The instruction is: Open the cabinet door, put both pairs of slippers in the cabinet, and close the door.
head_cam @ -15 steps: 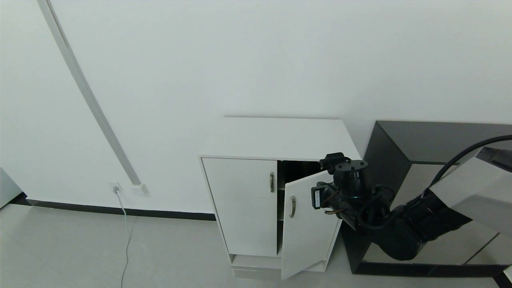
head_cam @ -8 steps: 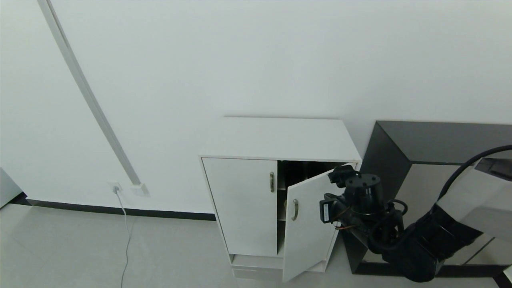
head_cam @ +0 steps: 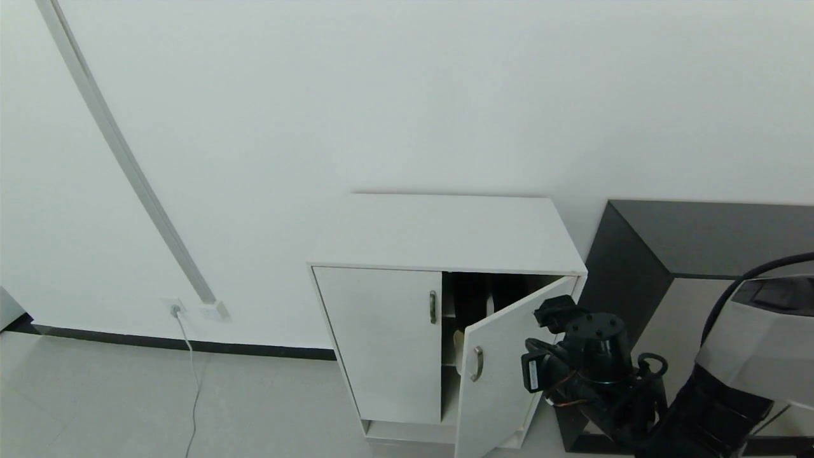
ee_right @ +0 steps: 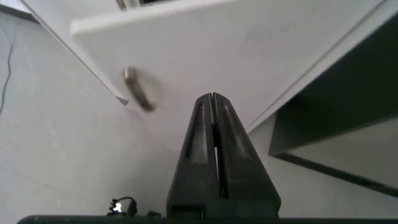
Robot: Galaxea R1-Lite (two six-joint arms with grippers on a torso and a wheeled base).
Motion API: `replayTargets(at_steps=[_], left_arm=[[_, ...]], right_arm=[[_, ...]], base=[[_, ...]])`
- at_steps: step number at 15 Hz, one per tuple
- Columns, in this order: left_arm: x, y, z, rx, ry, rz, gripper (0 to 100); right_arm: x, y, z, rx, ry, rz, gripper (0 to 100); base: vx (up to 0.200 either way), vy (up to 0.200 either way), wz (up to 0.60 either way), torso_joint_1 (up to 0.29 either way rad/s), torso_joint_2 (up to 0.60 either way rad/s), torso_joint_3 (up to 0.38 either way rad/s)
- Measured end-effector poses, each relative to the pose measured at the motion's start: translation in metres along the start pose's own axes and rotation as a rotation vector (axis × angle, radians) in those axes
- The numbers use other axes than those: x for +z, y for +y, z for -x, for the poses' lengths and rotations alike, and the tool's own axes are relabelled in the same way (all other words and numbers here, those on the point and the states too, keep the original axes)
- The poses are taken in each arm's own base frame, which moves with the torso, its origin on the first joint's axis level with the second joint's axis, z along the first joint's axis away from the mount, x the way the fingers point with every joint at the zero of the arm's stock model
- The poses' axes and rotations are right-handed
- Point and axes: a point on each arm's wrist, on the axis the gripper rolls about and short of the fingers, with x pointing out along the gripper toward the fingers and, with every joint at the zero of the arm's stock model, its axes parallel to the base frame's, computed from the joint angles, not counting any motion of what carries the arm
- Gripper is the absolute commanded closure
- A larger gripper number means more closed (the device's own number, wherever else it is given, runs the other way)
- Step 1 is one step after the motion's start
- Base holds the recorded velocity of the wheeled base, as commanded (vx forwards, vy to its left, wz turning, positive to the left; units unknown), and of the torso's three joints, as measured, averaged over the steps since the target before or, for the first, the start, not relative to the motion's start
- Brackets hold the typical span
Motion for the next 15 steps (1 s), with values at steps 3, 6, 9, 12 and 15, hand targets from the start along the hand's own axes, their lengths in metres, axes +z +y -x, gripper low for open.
replayTargets(at_steps=[3, 6, 9, 12, 15], left_arm=[[0.0, 0.0, 0.0, 0.0, 0.0, 0.0, 100], [0.0, 0.0, 0.0, 0.001, 0.0, 0.002, 100], [0.0, 0.0, 0.0, 0.001, 0.0, 0.002, 100], [0.0, 0.0, 0.0, 0.001, 0.0, 0.002, 100], [0.0, 0.0, 0.0, 0.001, 0.0, 0.001, 100]], right_arm=[[-0.002, 0.005, -0.01, 0.038, 0.0, -0.001, 100], [-0.005, 0.009, -0.027, 0.036, -0.006, -0.004, 100], [-0.01, 0.014, -0.044, 0.035, -0.006, -0.003, 100], [-0.012, 0.017, -0.065, 0.025, -0.014, -0.01, 100], [-0.012, 0.016, -0.086, 0.01, -0.016, -0.016, 100]], base=[[0.0, 0.0, 0.0, 0.0, 0.0, 0.0], [0.0, 0.0, 0.0, 0.0, 0.0, 0.0], [0.0, 0.0, 0.0, 0.0, 0.0, 0.0], [0.0, 0.0, 0.0, 0.0, 0.0, 0.0], [0.0, 0.0, 0.0, 0.0, 0.0, 0.0]])
